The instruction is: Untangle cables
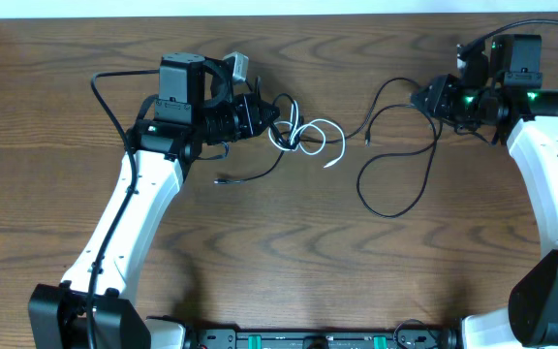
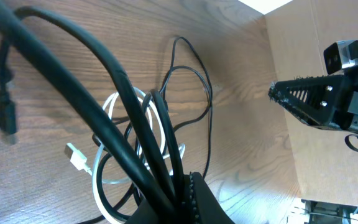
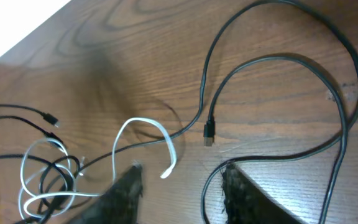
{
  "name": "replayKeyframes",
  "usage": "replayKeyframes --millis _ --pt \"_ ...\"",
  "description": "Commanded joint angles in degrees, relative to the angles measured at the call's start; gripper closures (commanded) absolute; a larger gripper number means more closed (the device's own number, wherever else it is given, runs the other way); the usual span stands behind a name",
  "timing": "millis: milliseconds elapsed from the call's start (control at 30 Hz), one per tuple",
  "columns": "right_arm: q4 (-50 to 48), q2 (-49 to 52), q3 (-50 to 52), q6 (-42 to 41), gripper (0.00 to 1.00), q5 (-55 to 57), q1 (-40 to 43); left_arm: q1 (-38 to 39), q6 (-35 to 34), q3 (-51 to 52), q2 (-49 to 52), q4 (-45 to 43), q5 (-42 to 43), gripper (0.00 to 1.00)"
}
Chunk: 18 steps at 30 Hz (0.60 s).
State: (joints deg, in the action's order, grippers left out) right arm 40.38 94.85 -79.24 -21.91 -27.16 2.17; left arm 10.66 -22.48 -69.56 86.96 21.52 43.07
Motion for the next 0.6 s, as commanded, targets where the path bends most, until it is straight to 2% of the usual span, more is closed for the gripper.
replayKeyframes --millis 0,133,267,433,567 --pt "-0.9 -0.8 -0.2 2.0 0.55 -3.7 -0.7 -0.2 0.8 -0.3 0.0 0.1 -0.3 0.93" --pt "-1.8 -0.8 -0.2 7.0 0.50 -10.1 -4.3 -0.2 0.0 -0.3 0.0 0.0 -0.3 0.93" --pt "-2.1 -0.8 -0.3 9.5 0.47 -10.0 -9.3 -0.2 -8.7 -0.3 0.0 -1.3 -0.4 0.93" --pt "-2.3 -0.8 -0.2 10.5 0.45 -7.0 -14.8 -0.2 -34.3 -0.3 0.0 -2.5 -4.6 0.93" --pt "-2.3 -0.8 -0.2 12.0 0.44 -6.1 -16.9 -0.2 -59.7 -0.3 0.0 -2.2 -6.3 0.93"
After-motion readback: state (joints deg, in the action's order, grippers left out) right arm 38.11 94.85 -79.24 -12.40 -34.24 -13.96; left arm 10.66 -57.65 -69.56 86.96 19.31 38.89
